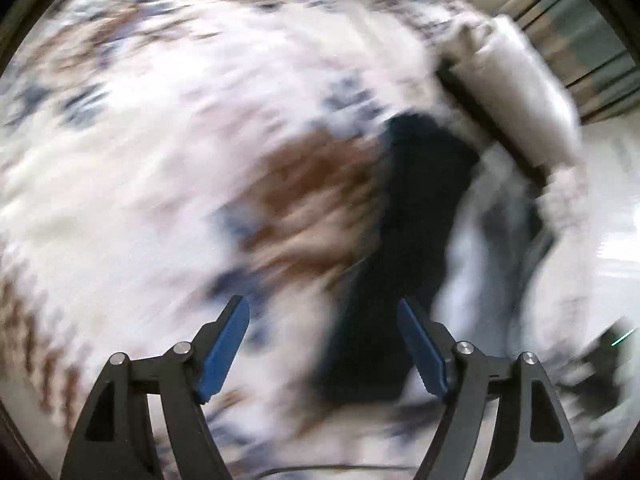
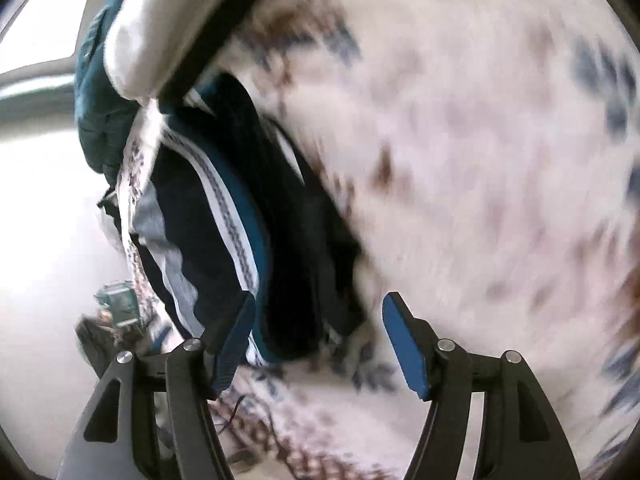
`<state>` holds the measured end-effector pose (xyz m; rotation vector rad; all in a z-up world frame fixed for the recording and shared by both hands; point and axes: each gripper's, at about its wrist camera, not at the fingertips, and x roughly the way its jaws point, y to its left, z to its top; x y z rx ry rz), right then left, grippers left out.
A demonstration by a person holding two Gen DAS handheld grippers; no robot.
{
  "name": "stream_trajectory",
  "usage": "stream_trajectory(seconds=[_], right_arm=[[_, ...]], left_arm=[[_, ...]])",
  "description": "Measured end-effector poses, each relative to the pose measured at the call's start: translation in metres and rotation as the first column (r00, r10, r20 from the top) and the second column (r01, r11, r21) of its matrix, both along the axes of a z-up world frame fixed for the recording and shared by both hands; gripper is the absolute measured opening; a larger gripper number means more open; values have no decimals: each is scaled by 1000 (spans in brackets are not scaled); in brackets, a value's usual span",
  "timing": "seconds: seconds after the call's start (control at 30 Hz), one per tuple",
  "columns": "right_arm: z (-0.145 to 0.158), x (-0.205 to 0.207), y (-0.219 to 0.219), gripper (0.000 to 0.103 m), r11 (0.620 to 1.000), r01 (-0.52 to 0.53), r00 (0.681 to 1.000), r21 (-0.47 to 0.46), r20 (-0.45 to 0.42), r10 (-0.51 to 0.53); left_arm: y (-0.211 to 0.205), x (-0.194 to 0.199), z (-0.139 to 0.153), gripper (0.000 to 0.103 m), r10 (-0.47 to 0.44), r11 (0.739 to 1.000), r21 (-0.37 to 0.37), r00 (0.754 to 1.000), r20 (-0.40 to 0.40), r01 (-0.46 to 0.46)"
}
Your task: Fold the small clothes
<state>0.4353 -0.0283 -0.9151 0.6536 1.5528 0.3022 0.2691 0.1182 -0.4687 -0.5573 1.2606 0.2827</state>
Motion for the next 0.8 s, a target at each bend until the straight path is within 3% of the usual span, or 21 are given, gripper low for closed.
stream_trajectory(seconds=[0.03,0.13,0.2,0.23,0.3,0.33,0.4,0.43,0.47,0.5,0.6,0.67,0.8], right_arm=[[4,13,2,68,1000,-13,1000,-10,20,13],[17,54,29,68,997,-68,992,-24,101,70],[22,85,47,68,991,-130,976,-45,167,136],[22,92,41,68,988,-144,972,-53,178,151],[12,116,74,68,982,-181,964,-60,187,190],[9,122,84,68,978,-198,961,-66,182,206],[1,134,102,53,973,-215,958,-87,174,227],[1,135,106,23,970,-224,955,-94,176,238],[0,135,111,5,965,-236,952,-119,171,254],[2,135,114,3,964,-239,952,-120,167,257],[18,132,107,3,966,-211,955,-147,181,236],[36,131,89,2,971,-168,959,-172,201,202],[54,156,59,2,976,-99,971,-193,195,137]], left_arm=[[0,-14,-13,75,12,1000,21,999,-34,-12],[0,-41,-55,75,45,999,-10,993,-108,-47],[0,-45,-60,77,50,999,2,996,-80,-51],[0,-44,-61,83,57,998,0,996,-72,-57],[1,-42,-67,103,76,996,-39,996,-52,-79],[1,-38,-71,103,91,995,-35,994,-57,-93],[-3,-33,-76,103,120,993,3,990,-73,-120],[-5,-32,-76,103,132,991,25,988,-78,-130],[-7,-29,-76,103,142,989,41,986,-87,-139],[-8,-24,-78,103,147,989,42,983,-107,-144],[-4,-9,-67,101,152,988,18,977,-146,-151],[4,-2,-47,91,154,988,-5,981,-115,-155],[18,26,3,91,98,995,2,995,-4,-98]])
